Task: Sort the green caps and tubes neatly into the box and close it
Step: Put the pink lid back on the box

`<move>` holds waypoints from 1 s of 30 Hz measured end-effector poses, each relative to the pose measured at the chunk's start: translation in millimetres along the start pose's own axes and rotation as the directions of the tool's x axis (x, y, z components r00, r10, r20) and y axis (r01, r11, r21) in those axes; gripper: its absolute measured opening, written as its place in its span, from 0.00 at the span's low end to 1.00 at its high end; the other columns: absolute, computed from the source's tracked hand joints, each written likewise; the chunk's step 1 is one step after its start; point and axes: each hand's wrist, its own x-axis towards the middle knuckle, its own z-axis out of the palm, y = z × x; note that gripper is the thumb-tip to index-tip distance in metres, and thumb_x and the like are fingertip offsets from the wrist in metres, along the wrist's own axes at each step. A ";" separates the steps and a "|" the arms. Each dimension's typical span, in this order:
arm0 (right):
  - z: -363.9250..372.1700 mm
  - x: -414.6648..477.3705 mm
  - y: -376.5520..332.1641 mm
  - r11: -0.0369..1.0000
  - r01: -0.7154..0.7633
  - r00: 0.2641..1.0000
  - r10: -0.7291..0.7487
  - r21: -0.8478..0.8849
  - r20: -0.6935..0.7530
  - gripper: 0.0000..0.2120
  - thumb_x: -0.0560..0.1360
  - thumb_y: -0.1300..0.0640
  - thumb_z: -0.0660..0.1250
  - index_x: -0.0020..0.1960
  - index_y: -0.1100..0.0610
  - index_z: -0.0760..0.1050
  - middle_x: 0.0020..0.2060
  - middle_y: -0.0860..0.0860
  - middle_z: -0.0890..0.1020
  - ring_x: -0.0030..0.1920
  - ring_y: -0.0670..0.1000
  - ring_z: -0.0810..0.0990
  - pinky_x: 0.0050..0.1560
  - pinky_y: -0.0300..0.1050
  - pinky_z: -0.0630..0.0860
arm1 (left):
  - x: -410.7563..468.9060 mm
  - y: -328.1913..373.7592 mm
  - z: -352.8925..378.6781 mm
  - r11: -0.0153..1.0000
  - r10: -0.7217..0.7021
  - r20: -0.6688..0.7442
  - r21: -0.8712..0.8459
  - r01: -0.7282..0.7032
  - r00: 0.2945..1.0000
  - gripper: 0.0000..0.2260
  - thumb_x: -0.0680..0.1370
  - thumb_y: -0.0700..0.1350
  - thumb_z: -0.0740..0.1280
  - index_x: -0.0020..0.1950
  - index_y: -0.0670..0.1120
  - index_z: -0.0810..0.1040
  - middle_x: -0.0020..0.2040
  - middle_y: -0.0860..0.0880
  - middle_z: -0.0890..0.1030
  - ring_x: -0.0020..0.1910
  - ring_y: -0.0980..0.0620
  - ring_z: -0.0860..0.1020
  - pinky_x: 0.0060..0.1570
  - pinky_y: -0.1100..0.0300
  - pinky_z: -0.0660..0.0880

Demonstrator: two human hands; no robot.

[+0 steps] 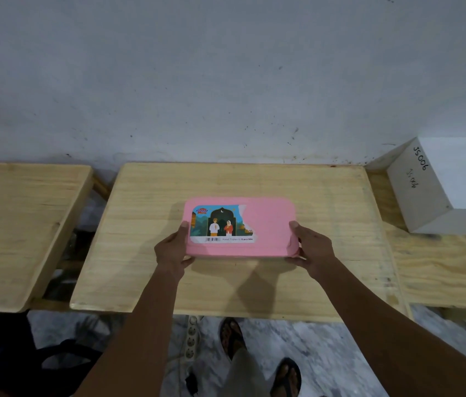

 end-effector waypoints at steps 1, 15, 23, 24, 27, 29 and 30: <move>0.3 -0.1 0.1 1.000 0.006 1.000 -0.006 -0.003 0.000 0.12 0.71 0.49 0.74 0.50 0.56 0.80 0.44 0.54 0.83 0.44 0.58 0.82 0.45 0.60 0.82 | -0.1 0.5 -1.3 1.000 0.003 0.011 0.000 -0.003 1.000 0.17 0.74 0.53 0.73 0.56 0.42 0.78 0.53 0.42 0.80 0.55 0.41 0.78 0.51 0.45 0.78; 22.5 13.4 -18.5 1.000 0.010 1.000 -0.010 0.008 -0.013 0.16 0.72 0.51 0.74 0.53 0.61 0.80 0.44 0.56 0.84 0.42 0.60 0.81 0.40 0.56 0.82 | 37.0 42.1 6.7 0.999 0.019 0.076 0.029 -0.021 0.997 0.14 0.73 0.53 0.74 0.49 0.44 0.81 0.50 0.42 0.83 0.52 0.42 0.81 0.49 0.47 0.79; 72.1 58.7 -58.4 1.000 0.023 0.998 -0.022 0.010 -0.062 0.12 0.72 0.51 0.74 0.49 0.58 0.81 0.45 0.56 0.83 0.43 0.60 0.81 0.37 0.54 0.82 | 91.0 95.0 32.0 0.998 0.022 0.097 0.060 -0.028 0.995 0.12 0.73 0.52 0.74 0.47 0.44 0.81 0.49 0.43 0.83 0.50 0.43 0.81 0.45 0.50 0.80; 77.2 63.7 -63.1 1.000 0.026 0.997 -0.026 0.004 -0.066 0.11 0.72 0.51 0.74 0.48 0.58 0.81 0.45 0.56 0.83 0.42 0.59 0.81 0.35 0.52 0.81 | 97.5 98.4 35.3 0.998 0.023 0.097 0.058 -0.029 0.995 0.14 0.73 0.52 0.74 0.50 0.43 0.81 0.50 0.43 0.83 0.50 0.43 0.81 0.44 0.51 0.80; 88.2 78.7 -77.0 0.999 0.035 0.997 -0.035 0.002 -0.068 0.12 0.72 0.51 0.74 0.49 0.59 0.81 0.45 0.57 0.84 0.43 0.60 0.82 0.35 0.53 0.82 | 113.9 107.4 46.5 0.998 0.019 0.096 0.053 -0.024 0.995 0.14 0.74 0.53 0.74 0.52 0.44 0.81 0.50 0.44 0.83 0.50 0.44 0.81 0.47 0.49 0.79; 93.0 85.4 -86.4 0.999 0.037 0.996 -0.037 -0.007 -0.076 0.12 0.72 0.51 0.74 0.50 0.59 0.81 0.46 0.57 0.84 0.44 0.60 0.82 0.36 0.53 0.82 | 121.6 113.0 54.1 0.999 0.010 0.099 0.051 -0.016 0.995 0.12 0.74 0.53 0.74 0.49 0.45 0.81 0.49 0.44 0.83 0.49 0.44 0.81 0.49 0.47 0.79; 94.6 88.8 -90.5 0.999 0.038 0.996 -0.038 -0.009 -0.079 0.12 0.72 0.51 0.74 0.49 0.59 0.81 0.46 0.57 0.84 0.44 0.60 0.82 0.36 0.53 0.82 | 125.0 115.2 57.7 0.999 0.007 0.101 0.049 -0.012 0.995 0.12 0.73 0.52 0.74 0.47 0.45 0.81 0.48 0.44 0.83 0.49 0.44 0.81 0.49 0.47 0.80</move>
